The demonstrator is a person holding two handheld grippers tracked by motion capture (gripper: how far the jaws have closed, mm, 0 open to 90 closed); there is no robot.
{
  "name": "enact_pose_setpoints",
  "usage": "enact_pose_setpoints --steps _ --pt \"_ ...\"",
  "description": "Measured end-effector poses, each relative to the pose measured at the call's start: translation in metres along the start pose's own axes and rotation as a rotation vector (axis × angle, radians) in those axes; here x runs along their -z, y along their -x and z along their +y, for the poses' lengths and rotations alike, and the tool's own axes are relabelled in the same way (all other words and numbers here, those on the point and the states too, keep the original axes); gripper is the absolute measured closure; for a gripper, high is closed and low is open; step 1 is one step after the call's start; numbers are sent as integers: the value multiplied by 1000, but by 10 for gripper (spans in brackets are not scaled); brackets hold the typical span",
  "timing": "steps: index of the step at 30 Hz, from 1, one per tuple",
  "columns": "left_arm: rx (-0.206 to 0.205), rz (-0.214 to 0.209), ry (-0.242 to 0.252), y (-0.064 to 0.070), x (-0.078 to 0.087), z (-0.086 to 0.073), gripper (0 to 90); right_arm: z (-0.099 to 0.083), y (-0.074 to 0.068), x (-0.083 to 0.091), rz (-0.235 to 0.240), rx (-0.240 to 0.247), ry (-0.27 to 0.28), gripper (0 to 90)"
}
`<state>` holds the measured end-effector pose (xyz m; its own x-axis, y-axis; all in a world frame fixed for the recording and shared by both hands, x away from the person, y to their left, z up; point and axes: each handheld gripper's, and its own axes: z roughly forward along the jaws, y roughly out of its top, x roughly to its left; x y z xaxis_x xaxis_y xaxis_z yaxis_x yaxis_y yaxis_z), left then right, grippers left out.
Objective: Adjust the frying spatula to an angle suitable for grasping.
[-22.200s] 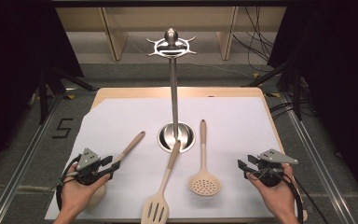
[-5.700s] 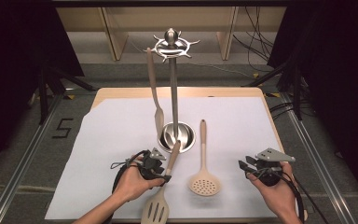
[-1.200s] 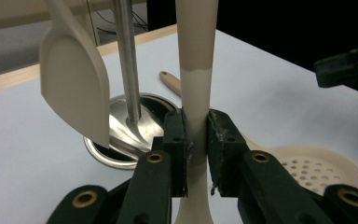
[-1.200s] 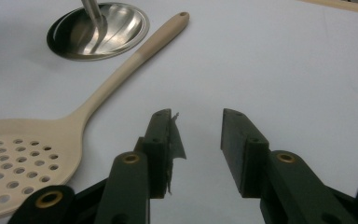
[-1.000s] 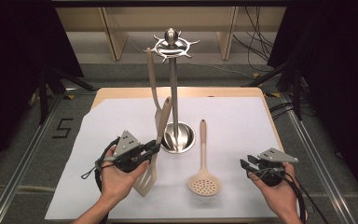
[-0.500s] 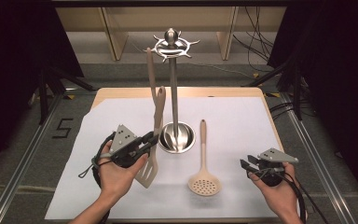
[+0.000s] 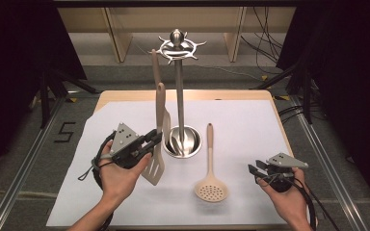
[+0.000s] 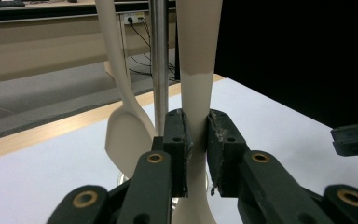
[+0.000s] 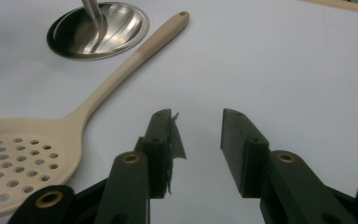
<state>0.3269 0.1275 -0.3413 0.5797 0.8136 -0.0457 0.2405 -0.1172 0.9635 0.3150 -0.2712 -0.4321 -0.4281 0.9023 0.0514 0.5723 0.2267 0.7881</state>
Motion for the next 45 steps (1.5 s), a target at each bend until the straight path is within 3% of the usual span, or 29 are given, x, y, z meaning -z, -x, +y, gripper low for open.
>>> enact_pose_setpoints --steps 19,20,24,45 --pt "-11 17 32 2 -6 24 779 0 0 0 1 0 -1 645" --pt "-13 16 30 2 -6 25 780 0 2 0 -6 26 7 645" --pt "-15 22 35 2 -8 29 779 0 0 0 1 0 -1 646" --pt "-21 21 38 2 -14 37 779 0 0 0 1 -1 -3 645"
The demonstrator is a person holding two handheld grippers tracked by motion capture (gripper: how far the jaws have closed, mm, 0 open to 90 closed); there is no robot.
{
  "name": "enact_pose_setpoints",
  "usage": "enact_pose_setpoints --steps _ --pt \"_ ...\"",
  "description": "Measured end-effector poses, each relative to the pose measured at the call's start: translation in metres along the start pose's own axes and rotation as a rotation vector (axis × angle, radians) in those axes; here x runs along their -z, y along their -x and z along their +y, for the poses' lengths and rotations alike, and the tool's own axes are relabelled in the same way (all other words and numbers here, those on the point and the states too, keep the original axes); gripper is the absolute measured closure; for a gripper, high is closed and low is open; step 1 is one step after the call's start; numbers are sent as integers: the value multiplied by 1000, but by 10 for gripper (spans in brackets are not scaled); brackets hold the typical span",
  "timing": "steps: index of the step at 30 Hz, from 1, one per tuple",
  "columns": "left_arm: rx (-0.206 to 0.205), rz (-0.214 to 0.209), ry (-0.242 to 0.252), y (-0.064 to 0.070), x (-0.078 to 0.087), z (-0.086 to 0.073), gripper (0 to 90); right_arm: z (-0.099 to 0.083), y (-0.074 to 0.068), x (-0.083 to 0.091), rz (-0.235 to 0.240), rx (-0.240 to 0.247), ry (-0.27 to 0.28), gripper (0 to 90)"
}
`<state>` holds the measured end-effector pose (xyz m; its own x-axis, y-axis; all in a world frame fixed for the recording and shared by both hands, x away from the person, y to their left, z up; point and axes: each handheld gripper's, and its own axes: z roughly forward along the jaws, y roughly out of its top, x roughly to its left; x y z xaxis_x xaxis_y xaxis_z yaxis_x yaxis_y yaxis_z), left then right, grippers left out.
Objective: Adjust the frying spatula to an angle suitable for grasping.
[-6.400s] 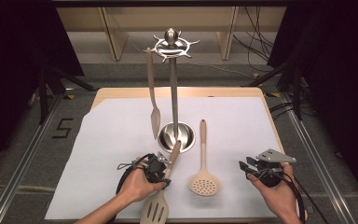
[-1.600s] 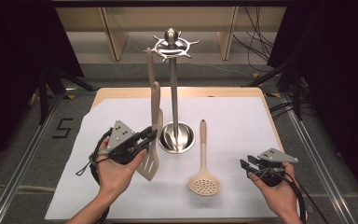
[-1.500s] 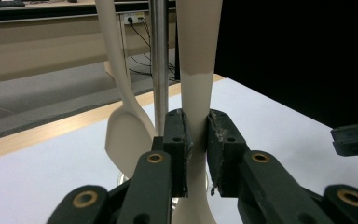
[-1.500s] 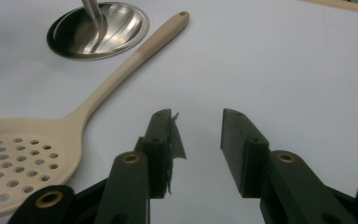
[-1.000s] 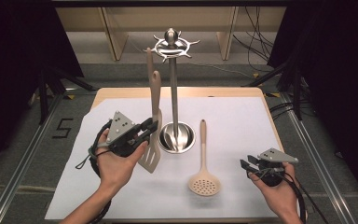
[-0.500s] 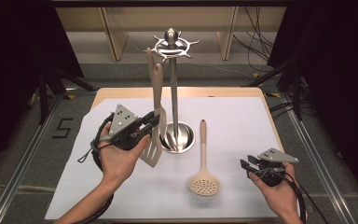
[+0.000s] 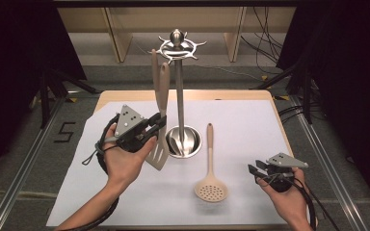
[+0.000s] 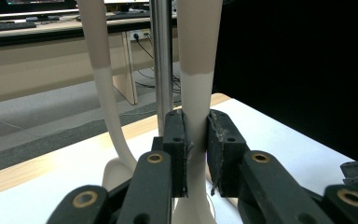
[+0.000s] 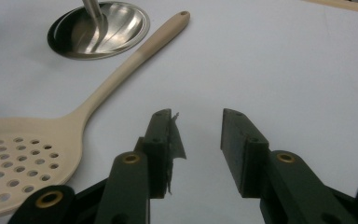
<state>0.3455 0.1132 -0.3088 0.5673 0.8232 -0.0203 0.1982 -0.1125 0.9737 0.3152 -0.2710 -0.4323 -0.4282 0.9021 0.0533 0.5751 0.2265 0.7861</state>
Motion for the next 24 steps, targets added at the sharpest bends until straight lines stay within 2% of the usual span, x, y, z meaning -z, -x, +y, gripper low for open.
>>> enact_pose_setpoints --steps 1,2,11,12,15,18,20,22,24 --pt "2 1 1 0 0 0 779 0 -1 0 -2 -12 -4 646" --pt "4 2 1 0 -1 1 779 0 1 0 1 11 7 646" --pt "-3 6 -3 0 -3 4 779 0 0 0 -3 3 4 646" --pt "-4 7 -3 0 -4 4 779 0 2 -1 -3 21 11 646" --pt "-7 10 -9 0 -5 4 779 0 1 0 0 -1 1 646" --pt "-5 13 -12 0 -7 4 779 0 1 -1 -2 13 8 647" --pt "-6 15 -15 -1 -8 4 779 0 1 0 -3 4 4 647" --pt "-6 18 -18 -1 -9 4 779 0 2 -1 -5 24 11 647" --pt "-8 21 -24 -2 -11 5 779 0 2 0 -9 22 -3 647"
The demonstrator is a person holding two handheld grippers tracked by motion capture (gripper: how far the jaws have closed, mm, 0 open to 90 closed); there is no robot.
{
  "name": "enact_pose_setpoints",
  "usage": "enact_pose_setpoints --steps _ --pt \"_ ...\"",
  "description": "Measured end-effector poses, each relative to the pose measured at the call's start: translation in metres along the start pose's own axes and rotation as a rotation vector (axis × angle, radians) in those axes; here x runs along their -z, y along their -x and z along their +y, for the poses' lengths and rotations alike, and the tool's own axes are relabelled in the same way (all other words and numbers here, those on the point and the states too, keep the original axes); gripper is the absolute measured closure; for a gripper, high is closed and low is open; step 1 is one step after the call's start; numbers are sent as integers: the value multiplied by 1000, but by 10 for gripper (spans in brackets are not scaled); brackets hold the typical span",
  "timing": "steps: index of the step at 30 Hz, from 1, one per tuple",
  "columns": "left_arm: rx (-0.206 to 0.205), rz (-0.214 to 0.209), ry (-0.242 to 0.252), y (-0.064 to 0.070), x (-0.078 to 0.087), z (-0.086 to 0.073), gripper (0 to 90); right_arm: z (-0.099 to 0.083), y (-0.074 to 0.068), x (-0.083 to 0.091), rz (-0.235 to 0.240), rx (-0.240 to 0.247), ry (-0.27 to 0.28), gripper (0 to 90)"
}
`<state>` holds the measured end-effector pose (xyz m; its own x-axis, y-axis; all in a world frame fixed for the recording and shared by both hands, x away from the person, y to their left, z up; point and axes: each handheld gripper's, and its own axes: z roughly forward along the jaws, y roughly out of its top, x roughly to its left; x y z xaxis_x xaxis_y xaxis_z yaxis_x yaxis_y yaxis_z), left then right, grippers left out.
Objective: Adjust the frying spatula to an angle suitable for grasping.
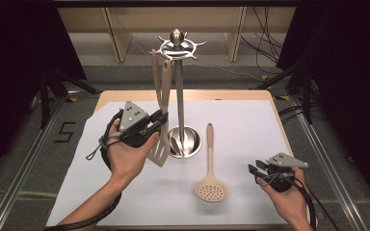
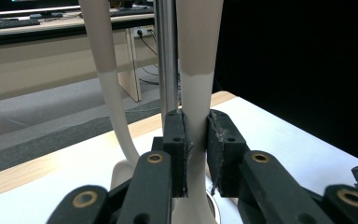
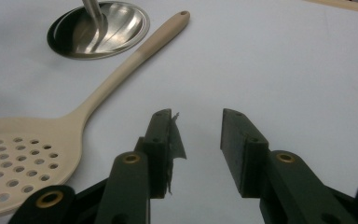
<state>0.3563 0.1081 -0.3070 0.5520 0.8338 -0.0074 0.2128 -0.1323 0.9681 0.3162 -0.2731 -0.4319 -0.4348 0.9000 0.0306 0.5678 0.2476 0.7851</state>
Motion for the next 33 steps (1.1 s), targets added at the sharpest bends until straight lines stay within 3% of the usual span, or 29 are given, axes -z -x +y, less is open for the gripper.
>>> enact_pose_setpoints --steps 6,11,13,15,18,19,20,27,28,33 --pt "5 3 -9 0 -5 1 779 0 -1 0 7 -12 -2 647" --pt "3 7 -19 -1 -10 2 779 0 1 0 1 12 8 647" --pt "3 6 -19 -1 -12 2 779 0 0 1 5 -6 2 648" --pt "10 3 -20 -1 -14 3 779 0 3 0 -5 31 13 647" --pt "7 2 -25 -1 -16 4 779 0 3 1 -5 32 14 648" --pt "10 6 -28 -1 -17 4 779 0 1 1 4 0 4 647" --pt "9 5 -27 -1 -18 4 779 0 3 0 -4 31 14 648" --pt "7 5 -31 -1 -22 5 778 0 3 0 -3 30 13 647" --pt "9 3 -33 -1 -23 5 778 -1 1 1 5 0 5 647" --pt "2 -4 -30 -2 -25 4 775 -1 -1 0 13 -13 3 645"
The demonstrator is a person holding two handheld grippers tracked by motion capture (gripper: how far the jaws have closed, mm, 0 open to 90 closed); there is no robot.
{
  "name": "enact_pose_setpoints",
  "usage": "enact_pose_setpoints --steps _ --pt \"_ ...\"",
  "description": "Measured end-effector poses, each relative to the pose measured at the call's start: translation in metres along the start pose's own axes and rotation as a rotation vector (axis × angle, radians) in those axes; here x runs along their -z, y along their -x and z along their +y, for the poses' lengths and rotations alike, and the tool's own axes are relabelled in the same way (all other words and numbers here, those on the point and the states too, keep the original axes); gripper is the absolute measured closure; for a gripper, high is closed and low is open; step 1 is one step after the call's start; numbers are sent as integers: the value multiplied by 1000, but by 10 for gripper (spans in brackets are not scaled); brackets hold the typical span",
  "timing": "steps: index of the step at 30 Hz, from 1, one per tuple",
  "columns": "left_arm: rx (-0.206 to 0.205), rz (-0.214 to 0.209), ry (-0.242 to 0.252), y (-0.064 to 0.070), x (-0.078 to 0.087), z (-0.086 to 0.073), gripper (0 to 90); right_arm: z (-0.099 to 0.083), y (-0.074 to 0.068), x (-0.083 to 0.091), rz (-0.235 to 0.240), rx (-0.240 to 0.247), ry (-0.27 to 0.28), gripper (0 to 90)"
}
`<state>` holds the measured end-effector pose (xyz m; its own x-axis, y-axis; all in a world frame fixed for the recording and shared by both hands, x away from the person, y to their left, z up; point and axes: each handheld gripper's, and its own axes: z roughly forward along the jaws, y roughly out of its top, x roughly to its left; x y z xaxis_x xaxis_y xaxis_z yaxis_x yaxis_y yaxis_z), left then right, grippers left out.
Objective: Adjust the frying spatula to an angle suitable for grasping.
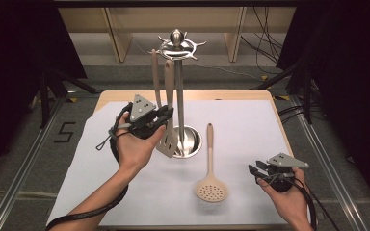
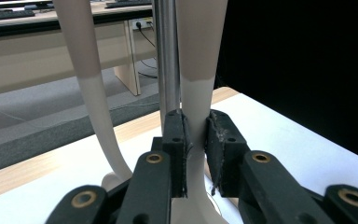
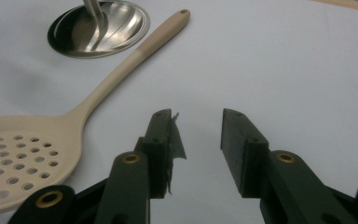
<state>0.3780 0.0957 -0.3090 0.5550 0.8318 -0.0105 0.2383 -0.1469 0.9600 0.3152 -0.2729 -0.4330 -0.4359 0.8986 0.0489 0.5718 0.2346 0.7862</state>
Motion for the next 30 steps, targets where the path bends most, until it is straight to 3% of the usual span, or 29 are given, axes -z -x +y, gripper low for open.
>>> enact_pose_setpoints --steps 6,7,15,19,24,30 --pt "-17 -6 6 -1 1 -3 771 0 0 0 1 -6 -4 644" --pt "-47 -18 20 -3 1 -2 769 0 0 0 1 -6 -3 644" --pt "-40 -38 27 -3 8 -10 759 0 1 -1 4 10 3 642" --pt "-38 -47 24 -4 12 -13 785 0 0 0 -4 3 0 642" --pt "-48 -48 25 -6 17 -13 882 0 0 0 -7 4 2 643" --pt "-41 -44 63 -8 24 -6 895 0 1 0 -9 7 2 644"
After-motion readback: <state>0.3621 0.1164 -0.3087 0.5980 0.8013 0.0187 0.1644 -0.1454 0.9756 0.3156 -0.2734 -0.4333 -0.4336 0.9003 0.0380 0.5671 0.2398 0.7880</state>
